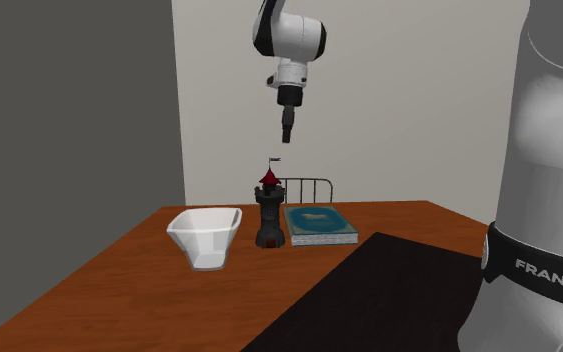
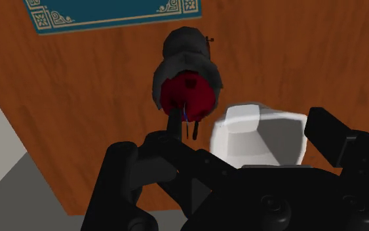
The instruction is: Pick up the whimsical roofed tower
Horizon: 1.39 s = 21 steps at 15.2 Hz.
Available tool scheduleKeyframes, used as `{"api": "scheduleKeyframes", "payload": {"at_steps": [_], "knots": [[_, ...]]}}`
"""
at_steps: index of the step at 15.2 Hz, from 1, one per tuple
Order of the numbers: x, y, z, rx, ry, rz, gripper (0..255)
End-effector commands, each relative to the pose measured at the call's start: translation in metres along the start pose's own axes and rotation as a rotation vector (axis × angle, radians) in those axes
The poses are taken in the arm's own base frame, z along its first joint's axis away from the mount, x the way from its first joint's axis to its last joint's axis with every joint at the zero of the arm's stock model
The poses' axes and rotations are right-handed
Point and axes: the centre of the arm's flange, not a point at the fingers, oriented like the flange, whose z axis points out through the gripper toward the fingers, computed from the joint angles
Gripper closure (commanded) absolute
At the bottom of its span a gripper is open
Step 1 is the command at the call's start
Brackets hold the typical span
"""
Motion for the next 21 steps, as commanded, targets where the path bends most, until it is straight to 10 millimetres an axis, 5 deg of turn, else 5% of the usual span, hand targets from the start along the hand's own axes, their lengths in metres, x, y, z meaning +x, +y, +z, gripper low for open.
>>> {"api": "scheduleKeyframes", "payload": {"at_steps": [1, 3, 13, 14, 21], "knots": [[0.009, 0.023, 0.017, 0.007, 0.013, -0.043, 0], [0.017, 0.044, 0.032, 0.014, 0.023, -0.082, 0], [0.013, 0.044, 0.072, 0.014, 0.023, -0.082, 0], [0.013, 0.044, 0.072, 0.014, 0.023, -0.082, 255], [0.013, 0.044, 0.073, 0.014, 0.023, -0.082, 255]]}}
